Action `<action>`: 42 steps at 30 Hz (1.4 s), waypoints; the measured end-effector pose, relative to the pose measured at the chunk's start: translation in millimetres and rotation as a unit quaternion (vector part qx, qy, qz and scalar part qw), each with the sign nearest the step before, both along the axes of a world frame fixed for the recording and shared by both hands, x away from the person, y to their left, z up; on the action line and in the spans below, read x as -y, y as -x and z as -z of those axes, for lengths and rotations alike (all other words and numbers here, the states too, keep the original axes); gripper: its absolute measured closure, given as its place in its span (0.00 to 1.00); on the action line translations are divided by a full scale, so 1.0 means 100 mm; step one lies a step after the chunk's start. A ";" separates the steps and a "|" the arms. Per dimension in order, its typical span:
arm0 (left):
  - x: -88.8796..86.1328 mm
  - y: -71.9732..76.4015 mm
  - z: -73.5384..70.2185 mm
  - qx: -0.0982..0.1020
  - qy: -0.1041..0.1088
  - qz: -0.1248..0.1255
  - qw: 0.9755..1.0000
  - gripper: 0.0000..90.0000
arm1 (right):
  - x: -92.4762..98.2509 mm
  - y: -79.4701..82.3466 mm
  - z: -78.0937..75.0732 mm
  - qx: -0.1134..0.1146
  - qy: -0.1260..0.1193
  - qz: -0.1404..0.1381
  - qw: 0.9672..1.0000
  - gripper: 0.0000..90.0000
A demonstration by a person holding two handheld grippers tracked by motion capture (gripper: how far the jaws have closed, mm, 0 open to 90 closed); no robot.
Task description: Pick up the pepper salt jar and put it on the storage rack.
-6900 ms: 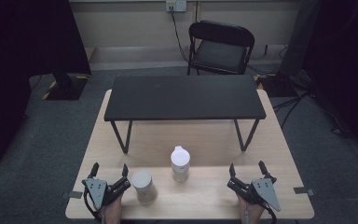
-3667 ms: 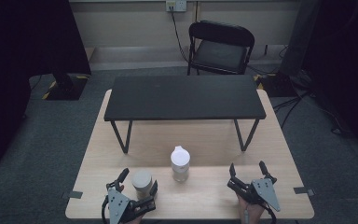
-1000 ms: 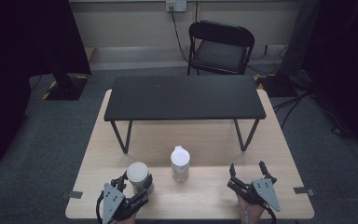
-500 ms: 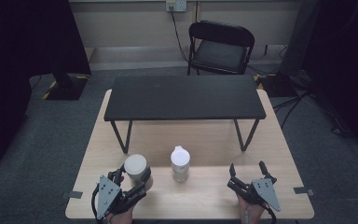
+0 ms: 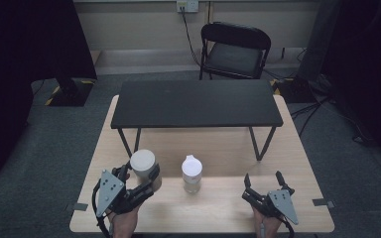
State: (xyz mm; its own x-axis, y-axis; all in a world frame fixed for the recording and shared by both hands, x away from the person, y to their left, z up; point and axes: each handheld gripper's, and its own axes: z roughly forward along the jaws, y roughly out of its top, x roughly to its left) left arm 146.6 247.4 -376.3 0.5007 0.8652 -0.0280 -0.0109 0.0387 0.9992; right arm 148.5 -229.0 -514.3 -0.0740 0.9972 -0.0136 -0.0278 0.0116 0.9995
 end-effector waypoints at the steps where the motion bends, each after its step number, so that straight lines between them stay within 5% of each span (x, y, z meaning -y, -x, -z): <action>1: 0.00 -0.02 -0.03 0.001 0.001 0.001 1.000 0.38 | 0.00 0.00 0.00 0.000 0.000 0.000 1.000 0.00; 14: 0.04 -0.21 -0.34 0.016 -0.005 0.007 1.000 0.38 | 0.00 0.00 0.00 0.000 0.000 -0.001 1.000 0.00; 42: 0.26 -0.88 -1.05 -0.009 -0.009 0.007 1.000 0.38 | 0.01 0.00 0.00 0.000 0.000 -0.004 1.000 0.00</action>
